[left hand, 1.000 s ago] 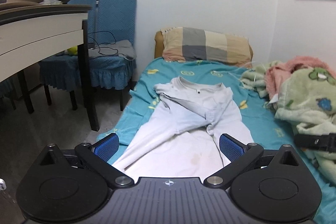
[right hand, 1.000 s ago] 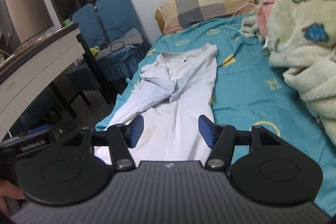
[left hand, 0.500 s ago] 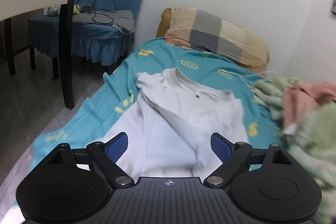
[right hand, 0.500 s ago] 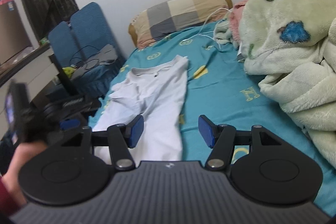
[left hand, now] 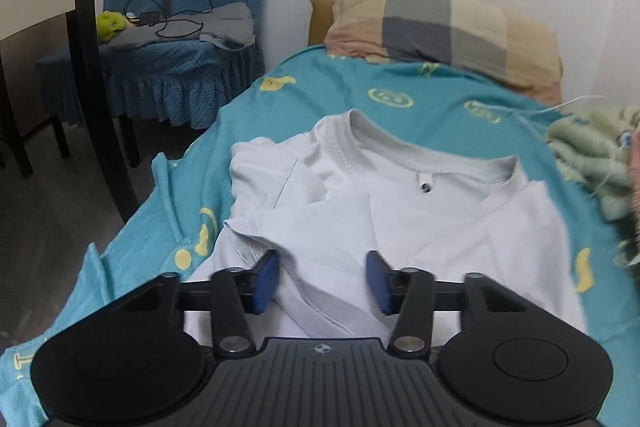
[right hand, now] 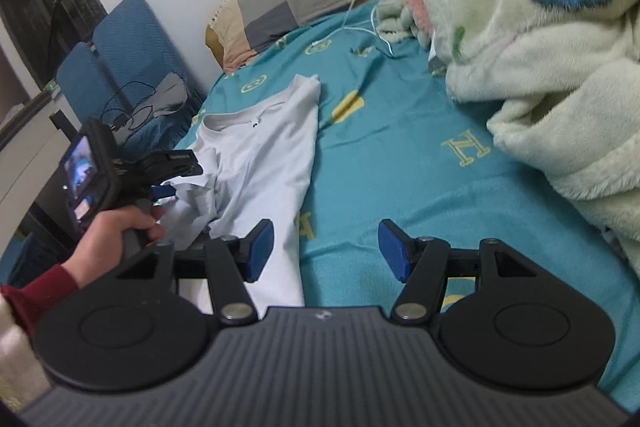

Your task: Fold clothes

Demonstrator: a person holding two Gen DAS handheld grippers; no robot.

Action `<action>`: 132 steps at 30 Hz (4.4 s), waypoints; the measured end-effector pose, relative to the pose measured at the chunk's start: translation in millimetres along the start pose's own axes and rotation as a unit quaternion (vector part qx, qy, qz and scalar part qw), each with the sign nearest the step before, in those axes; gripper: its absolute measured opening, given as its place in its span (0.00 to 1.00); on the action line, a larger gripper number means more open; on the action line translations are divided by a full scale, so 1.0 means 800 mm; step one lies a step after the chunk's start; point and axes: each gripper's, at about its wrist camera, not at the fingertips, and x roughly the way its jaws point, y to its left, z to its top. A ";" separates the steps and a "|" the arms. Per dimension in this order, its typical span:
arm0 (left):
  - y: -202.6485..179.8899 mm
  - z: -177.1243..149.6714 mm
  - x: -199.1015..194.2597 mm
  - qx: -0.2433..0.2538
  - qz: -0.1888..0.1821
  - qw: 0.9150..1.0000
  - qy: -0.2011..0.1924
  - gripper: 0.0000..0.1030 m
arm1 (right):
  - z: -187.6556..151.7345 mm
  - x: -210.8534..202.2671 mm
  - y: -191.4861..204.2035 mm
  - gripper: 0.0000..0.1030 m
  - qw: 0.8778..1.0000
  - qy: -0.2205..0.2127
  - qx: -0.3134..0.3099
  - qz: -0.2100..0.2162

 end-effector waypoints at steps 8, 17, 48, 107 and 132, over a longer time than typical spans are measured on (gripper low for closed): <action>-0.036 0.019 -0.005 0.056 -0.006 0.998 -0.028 0.02 | -0.003 -0.011 0.003 0.60 1.000 -0.008 0.003 -0.001; -0.132 0.018 0.006 0.179 -0.018 0.983 -0.025 0.02 | -0.002 -0.010 -0.005 0.60 1.000 -0.006 0.015 -0.005; 0.114 -0.113 -0.428 0.043 -0.080 0.995 -0.030 0.56 | -0.027 -0.069 0.060 0.60 0.994 -0.034 -0.100 0.019; 0.493 -0.246 -0.398 -0.191 -0.172 0.940 0.224 0.73 | -0.073 -0.067 0.066 0.60 0.992 0.085 -0.042 0.083; 0.329 -0.185 -0.471 0.153 -0.127 0.964 0.174 0.02 | -0.067 -0.057 0.058 0.60 0.991 0.101 0.001 0.083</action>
